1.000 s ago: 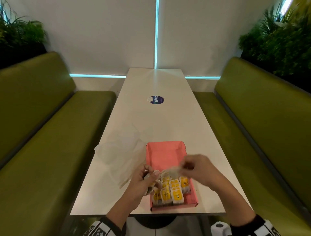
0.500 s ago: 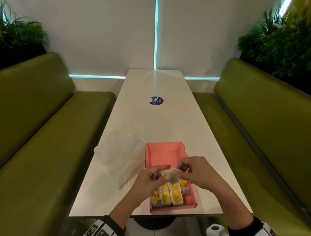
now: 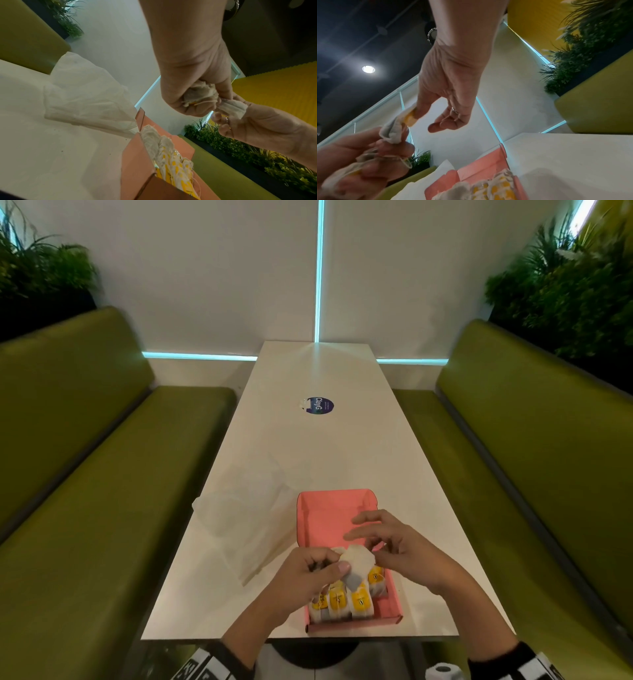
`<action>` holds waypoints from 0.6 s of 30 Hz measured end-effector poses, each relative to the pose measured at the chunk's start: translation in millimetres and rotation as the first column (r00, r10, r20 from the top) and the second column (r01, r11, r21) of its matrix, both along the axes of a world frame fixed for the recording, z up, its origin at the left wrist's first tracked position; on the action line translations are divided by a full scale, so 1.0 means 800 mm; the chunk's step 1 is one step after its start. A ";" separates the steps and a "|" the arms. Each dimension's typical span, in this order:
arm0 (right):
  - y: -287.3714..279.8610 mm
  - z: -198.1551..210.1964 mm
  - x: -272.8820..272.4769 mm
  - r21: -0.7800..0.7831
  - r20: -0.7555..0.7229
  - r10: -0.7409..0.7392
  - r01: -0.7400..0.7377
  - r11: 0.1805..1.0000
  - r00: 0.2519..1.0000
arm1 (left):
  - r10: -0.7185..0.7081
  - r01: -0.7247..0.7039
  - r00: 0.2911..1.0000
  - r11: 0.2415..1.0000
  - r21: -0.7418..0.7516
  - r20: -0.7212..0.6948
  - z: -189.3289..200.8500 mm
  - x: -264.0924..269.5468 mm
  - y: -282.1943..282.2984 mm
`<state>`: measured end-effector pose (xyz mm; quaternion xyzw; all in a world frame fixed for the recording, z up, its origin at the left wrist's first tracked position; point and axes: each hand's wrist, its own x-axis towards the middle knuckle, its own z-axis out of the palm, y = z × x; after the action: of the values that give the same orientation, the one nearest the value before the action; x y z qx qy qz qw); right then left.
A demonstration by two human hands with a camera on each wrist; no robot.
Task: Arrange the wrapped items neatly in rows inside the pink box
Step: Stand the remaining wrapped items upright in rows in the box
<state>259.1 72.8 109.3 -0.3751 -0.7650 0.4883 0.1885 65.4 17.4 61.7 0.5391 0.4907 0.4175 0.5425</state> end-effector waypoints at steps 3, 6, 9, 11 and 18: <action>-0.003 -0.006 -0.006 0.015 0.016 -0.016 0.015 1.000 1.000 | 0.028 -0.026 0.998 0.999 0.036 -0.058 0.000 0.002 0.000; -0.005 -0.003 -0.009 0.011 0.004 -0.093 0.093 0.996 0.996 | 0.181 -0.167 0.978 0.977 0.129 -0.100 -0.001 -0.001 0.003; -0.007 0.001 -0.014 0.034 0.070 -0.129 0.127 0.991 0.989 | 0.196 -0.184 0.979 0.967 0.175 -0.052 -0.002 -0.005 0.006; -0.009 0.004 -0.017 0.038 0.085 -0.147 0.144 0.989 0.985 | 0.151 -0.133 0.984 0.975 0.177 -0.092 -0.005 -0.001 0.005; -0.011 0.001 -0.017 -0.041 0.090 -0.142 0.146 0.988 0.986 | 0.130 -0.126 0.988 0.990 0.060 -0.080 -0.004 0.002 0.003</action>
<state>245.3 63.9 110.2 -0.4549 -0.7314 0.4748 0.1808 67.2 19.5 58.4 0.5382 0.5351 0.4417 0.4784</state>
